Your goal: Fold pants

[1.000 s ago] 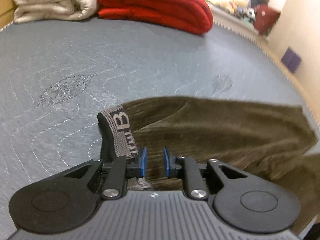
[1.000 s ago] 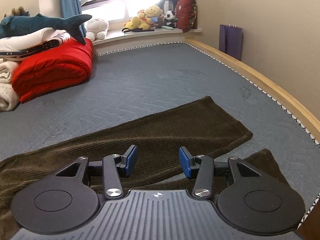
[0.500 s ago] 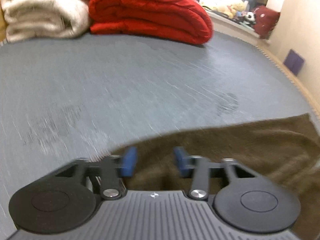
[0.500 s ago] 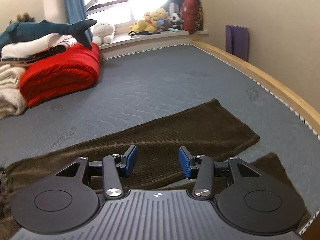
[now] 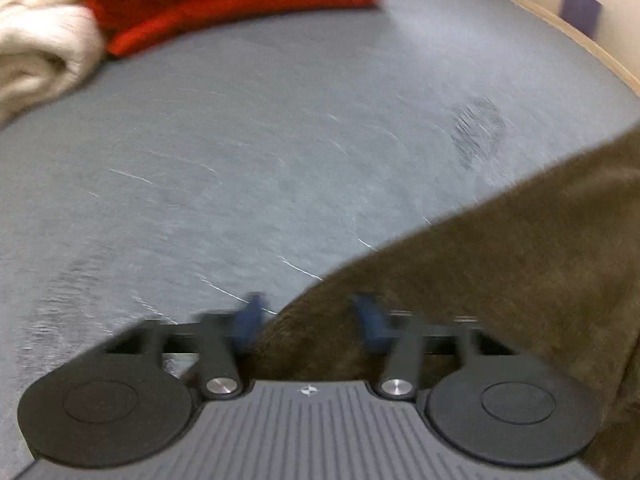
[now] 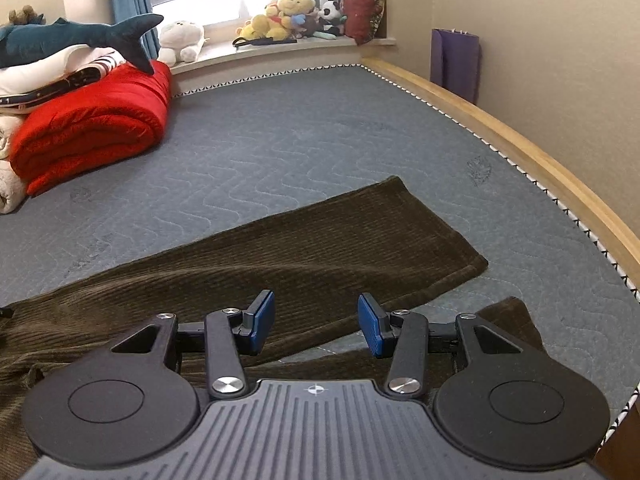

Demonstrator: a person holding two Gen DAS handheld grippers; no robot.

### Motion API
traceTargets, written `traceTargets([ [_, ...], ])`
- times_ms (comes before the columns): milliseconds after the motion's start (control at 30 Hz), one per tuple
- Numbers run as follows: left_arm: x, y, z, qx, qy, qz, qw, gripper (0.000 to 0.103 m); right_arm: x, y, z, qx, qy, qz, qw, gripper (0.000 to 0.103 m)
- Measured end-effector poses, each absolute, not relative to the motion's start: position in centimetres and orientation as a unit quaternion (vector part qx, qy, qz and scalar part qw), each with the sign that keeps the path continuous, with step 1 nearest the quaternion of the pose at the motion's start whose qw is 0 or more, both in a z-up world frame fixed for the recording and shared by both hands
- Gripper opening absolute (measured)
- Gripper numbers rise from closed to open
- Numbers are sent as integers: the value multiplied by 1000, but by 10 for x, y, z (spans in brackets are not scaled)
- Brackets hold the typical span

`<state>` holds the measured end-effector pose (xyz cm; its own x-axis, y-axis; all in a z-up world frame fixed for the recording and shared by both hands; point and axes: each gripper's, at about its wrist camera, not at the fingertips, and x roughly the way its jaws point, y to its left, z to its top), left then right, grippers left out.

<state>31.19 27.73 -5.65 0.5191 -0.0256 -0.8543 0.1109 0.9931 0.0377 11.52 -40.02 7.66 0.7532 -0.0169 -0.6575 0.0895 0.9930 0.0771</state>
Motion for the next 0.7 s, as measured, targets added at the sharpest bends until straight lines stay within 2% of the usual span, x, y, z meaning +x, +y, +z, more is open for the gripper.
traceTargets([
  [100, 310, 267, -52, 78, 490, -51, 867, 18, 116, -400, 75, 46, 353, -30, 934, 48],
  [200, 299, 260, -41, 109, 477, -62, 870, 12, 117, -403, 73, 43, 359, -39, 932, 48],
  [333, 261, 251, -12, 103, 439, -73, 890, 10, 116, -409, 68, 47, 369, -54, 927, 48],
  [500, 173, 239, 18, 67, 386, -109, 914, 10, 110, -412, 62, 55, 380, -78, 920, 48],
  [600, 118, 229, 19, 37, 388, -132, 911, 9, 107, -410, 59, 72, 386, -88, 916, 48],
  [700, 74, 224, -7, -14, 430, -153, 890, 11, 106, -405, 56, 87, 394, -91, 910, 48],
])
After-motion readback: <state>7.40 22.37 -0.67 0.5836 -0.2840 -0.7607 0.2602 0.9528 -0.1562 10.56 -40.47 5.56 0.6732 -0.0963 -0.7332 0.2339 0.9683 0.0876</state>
